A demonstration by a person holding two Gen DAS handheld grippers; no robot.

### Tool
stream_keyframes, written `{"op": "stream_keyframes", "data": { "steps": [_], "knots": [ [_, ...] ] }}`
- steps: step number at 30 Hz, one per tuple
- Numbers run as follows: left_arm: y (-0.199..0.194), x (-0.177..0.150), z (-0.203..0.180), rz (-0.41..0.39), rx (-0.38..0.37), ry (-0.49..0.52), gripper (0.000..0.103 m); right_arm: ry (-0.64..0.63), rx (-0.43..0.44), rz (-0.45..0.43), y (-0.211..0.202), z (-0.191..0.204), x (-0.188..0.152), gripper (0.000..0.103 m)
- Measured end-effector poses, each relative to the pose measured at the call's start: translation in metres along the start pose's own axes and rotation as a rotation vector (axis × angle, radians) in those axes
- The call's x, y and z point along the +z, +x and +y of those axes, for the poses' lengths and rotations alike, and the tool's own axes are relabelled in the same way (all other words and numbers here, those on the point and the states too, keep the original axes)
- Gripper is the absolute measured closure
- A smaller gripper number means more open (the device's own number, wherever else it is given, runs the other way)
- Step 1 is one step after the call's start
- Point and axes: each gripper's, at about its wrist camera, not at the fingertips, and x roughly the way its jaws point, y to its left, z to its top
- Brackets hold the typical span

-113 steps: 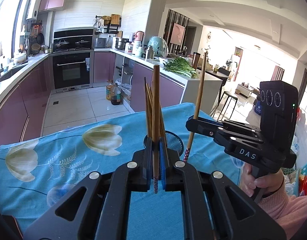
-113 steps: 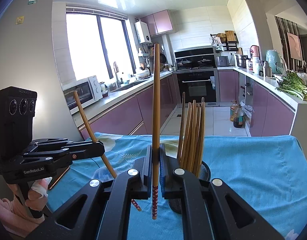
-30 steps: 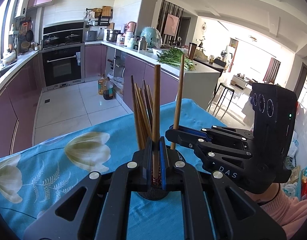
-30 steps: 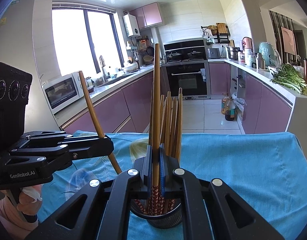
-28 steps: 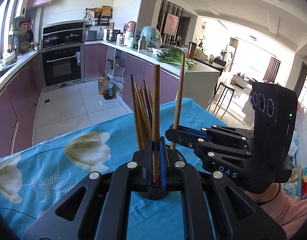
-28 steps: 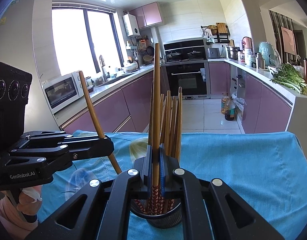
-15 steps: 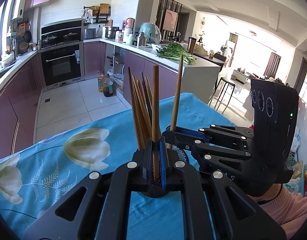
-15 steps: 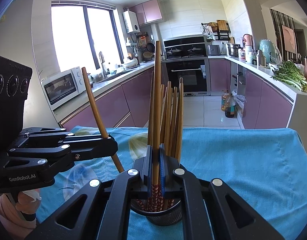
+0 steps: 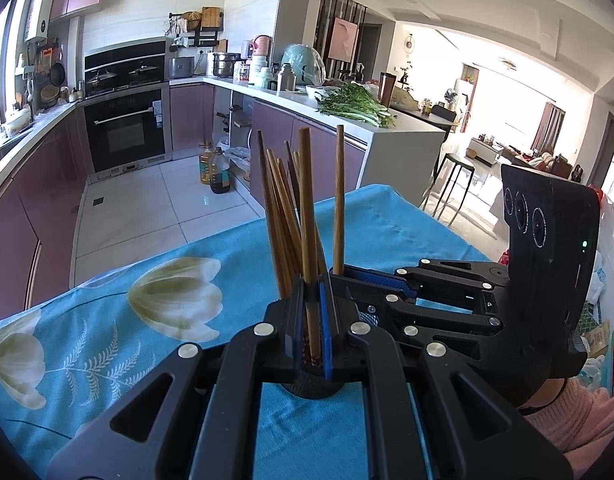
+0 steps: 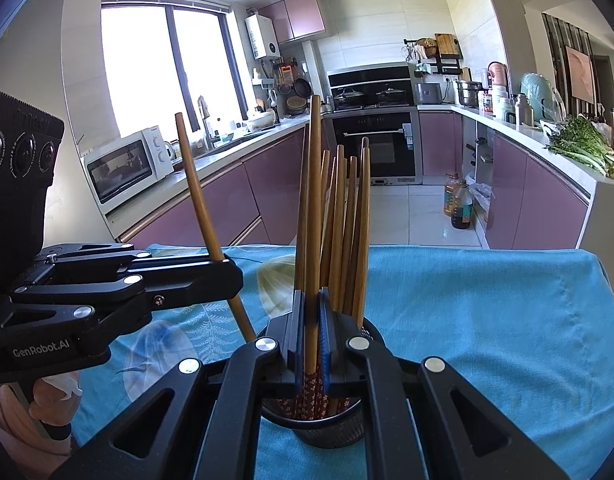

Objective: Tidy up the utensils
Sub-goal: 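Lower both chopsticks into the mesh cup beside the others, then open both tools to release the chopsticks in the cup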

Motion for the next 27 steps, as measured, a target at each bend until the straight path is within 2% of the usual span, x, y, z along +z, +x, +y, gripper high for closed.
{"op": "stream_keyframes", "data": {
  "steps": [9, 21, 27],
  "knots": [
    [0.017, 0.004, 0.01, 0.023, 0.016, -0.022, 0.094, 0.011, 0.011, 0.026, 0.007, -0.005, 0.003, 0.096],
    [0.039, 0.0, 0.021, 0.074, 0.0, -0.044, 0.094, 0.032, 0.014, 0.033, 0.011, -0.008, 0.004, 0.096],
    [0.041, -0.003, 0.023, 0.072, 0.003, -0.046, 0.093, 0.04, 0.014, 0.031, 0.008, -0.009, 0.0, 0.095]
  ]
}}
